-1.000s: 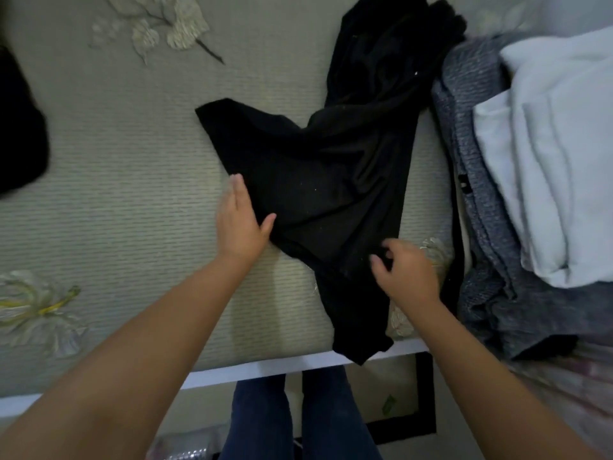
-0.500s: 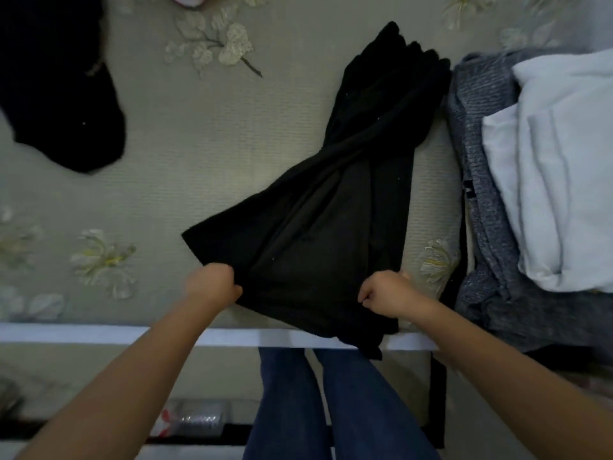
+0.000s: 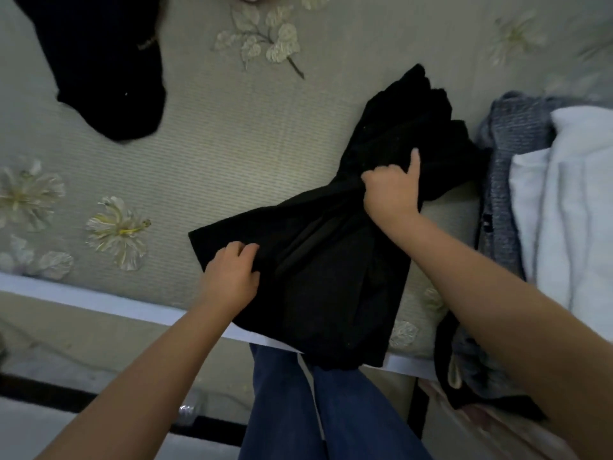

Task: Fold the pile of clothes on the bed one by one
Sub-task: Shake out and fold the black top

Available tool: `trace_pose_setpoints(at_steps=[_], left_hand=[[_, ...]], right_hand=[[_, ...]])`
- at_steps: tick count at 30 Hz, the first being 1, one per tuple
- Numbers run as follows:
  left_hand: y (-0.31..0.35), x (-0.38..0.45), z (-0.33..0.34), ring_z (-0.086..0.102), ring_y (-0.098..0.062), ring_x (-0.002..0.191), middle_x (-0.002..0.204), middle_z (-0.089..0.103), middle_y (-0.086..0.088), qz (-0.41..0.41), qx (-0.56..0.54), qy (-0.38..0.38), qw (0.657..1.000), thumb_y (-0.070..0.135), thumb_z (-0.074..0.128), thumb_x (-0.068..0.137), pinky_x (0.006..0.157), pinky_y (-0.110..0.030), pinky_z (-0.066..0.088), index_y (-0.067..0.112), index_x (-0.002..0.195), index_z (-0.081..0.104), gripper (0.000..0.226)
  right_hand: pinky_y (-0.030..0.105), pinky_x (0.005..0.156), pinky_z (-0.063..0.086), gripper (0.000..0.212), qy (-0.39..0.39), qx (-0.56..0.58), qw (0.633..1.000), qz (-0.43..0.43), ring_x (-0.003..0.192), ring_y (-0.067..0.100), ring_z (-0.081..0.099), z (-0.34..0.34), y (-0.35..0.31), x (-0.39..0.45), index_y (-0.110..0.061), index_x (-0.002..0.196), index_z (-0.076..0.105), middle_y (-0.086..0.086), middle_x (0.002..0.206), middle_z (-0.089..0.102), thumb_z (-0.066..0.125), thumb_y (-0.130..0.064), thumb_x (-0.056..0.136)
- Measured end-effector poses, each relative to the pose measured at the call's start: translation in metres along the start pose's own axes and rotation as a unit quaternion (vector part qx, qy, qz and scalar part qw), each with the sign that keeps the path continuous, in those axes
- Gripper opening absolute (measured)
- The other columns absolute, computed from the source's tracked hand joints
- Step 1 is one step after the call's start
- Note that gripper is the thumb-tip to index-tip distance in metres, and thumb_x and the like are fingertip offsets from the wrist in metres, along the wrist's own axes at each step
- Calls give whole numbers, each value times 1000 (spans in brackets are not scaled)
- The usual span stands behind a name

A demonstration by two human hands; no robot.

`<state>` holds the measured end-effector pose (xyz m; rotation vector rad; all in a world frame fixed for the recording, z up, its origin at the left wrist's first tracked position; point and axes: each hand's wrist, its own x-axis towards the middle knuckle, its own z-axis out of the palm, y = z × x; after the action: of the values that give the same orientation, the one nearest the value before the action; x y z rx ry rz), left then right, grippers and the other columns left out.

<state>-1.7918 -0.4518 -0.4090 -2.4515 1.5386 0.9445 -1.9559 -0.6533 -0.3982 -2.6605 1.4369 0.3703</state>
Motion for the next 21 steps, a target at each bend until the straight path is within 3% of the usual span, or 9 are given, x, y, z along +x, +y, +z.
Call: trace_pose_setpoints(at_steps=[3,5,7,8,9,11,13,17,21], left_hand=[[14,8,-6,49,-35,115,126,52,-21,69,-71,79,992,13,67,80,95,-43,42,1,129,47,54],[28,14,-2,50,-42,116,124,53,-26,144,-48,107,983,12,76,71,94,-49,42,-3,124,51,60],[44,16,9,37,-36,131,138,43,-20,187,13,33,982,23,72,76,105,-48,30,6,134,43,67],[53,16,17,31,-28,134,143,38,-12,197,65,-32,978,30,64,82,108,-44,22,15,139,36,65],[60,17,26,33,-23,132,141,40,-7,208,124,-95,966,31,56,87,108,-39,19,21,140,34,58],[72,17,40,47,-22,117,124,52,-3,232,207,-189,931,24,46,89,99,-31,28,25,132,44,43],[75,15,44,53,-22,108,115,56,-4,227,221,-207,926,19,44,87,86,-26,35,24,125,51,39],[53,15,34,55,-22,102,110,57,-4,177,249,-174,936,22,45,86,76,-25,38,19,118,53,33],[21,13,5,59,-28,99,111,62,-11,121,158,-128,972,27,58,86,78,-34,45,13,130,43,49]], right_hand=[[39,75,53,18,42,86,993,-73,51,26,62,10,17,-67,-1,59,64,15,53,61,73,9,47],[22,50,51,30,-37,107,983,-144,38,19,55,24,29,-122,-7,47,60,7,42,55,79,6,29],[25,79,51,22,-186,87,967,-149,60,13,62,40,38,-165,-8,66,67,5,61,63,78,-3,47],[36,105,34,22,-257,75,956,-121,84,11,62,49,41,-182,-10,88,68,4,81,66,68,-6,66],[51,111,17,28,-297,75,948,-85,99,11,58,54,43,-195,-12,102,65,3,95,65,59,-5,75],[68,93,33,35,-170,135,975,-53,93,19,66,61,50,-210,-8,95,70,6,91,69,70,5,61],[61,77,49,36,-23,225,973,56,86,34,67,64,58,-211,4,92,69,20,92,69,70,9,57],[43,99,38,66,-50,335,870,358,125,38,39,72,72,-171,-3,140,28,25,140,35,61,-21,86],[36,96,38,56,-24,436,768,469,120,34,47,69,70,-130,-6,140,31,22,133,48,54,-16,90]])
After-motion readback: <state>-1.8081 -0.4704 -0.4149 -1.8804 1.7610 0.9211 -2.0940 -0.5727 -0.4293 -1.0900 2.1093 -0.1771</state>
